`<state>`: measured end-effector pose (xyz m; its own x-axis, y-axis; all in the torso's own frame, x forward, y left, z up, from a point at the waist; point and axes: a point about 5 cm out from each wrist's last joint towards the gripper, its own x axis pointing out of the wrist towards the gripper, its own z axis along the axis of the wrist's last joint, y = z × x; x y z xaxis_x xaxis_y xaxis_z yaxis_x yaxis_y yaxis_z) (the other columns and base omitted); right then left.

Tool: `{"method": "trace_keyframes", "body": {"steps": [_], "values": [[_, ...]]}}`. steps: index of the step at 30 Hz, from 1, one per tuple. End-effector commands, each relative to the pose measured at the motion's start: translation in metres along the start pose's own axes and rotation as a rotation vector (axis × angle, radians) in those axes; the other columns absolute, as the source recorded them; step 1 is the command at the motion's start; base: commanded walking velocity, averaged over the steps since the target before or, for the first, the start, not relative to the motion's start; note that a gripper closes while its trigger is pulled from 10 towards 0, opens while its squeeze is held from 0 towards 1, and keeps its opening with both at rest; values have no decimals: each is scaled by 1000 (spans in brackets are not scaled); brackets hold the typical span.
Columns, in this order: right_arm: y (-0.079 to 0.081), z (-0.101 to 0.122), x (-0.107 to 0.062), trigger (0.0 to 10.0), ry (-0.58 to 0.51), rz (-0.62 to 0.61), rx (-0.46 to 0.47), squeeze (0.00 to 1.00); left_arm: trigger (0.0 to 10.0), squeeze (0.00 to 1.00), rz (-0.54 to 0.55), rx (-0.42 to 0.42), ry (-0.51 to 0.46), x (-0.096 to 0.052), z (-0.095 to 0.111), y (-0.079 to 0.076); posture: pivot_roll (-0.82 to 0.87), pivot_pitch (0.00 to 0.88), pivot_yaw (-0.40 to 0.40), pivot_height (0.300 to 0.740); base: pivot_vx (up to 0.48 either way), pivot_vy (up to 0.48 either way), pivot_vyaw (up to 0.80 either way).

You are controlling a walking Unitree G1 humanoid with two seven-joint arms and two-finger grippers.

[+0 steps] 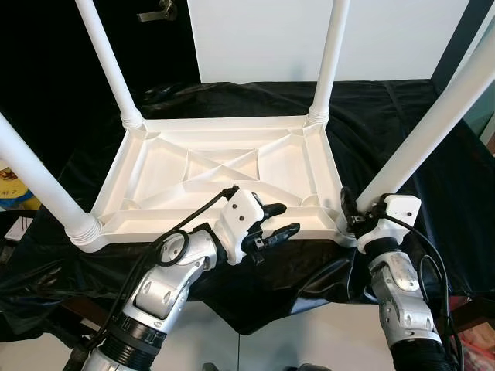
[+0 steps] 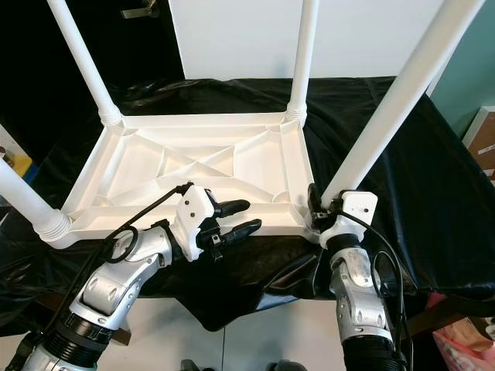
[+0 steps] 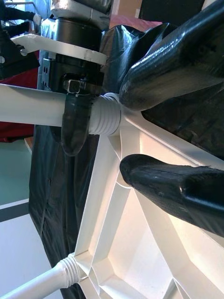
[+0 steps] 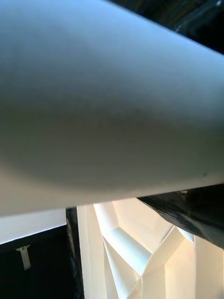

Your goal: Building children table

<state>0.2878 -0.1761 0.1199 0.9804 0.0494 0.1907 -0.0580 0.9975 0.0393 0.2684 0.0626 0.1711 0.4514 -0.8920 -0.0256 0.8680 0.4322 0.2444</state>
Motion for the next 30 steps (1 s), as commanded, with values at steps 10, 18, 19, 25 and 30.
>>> {"method": "trace_keyframes", "body": {"steps": [10, 18, 19, 25, 30], "values": [[8, -36, -23, 10000, 182, 62, -64, 0, 10000, 0, -48, 8, 1, -1, 2, -3, -111, 99, 35, 740, 0, 0, 0], [7, -37, -25, 10000, 179, 10, -34, 0, 10000, 0, -26, 20, -5, -1, 4, 2, -109, 103, 38, 740, 0, 0, 0], [8, -34, -25, 10000, 161, 8, -39, 0, 10000, 0, -15, 16, -13, -1, 5, 4, -109, 105, 38, 740, 0, 0, 0], [7, -16, -22, 10000, 70, 8, -61, 0, 10000, 0, -3, 24, -6, 2, 5, 10, -111, 112, 35, 740, 0, 0, 0], [6, 8, -18, 10000, -27, 19, -56, 0, 10000, 0, 32, 47, 78, 7, -8, 16, -119, 114, 36, 740, 0, 0, 0]]}}
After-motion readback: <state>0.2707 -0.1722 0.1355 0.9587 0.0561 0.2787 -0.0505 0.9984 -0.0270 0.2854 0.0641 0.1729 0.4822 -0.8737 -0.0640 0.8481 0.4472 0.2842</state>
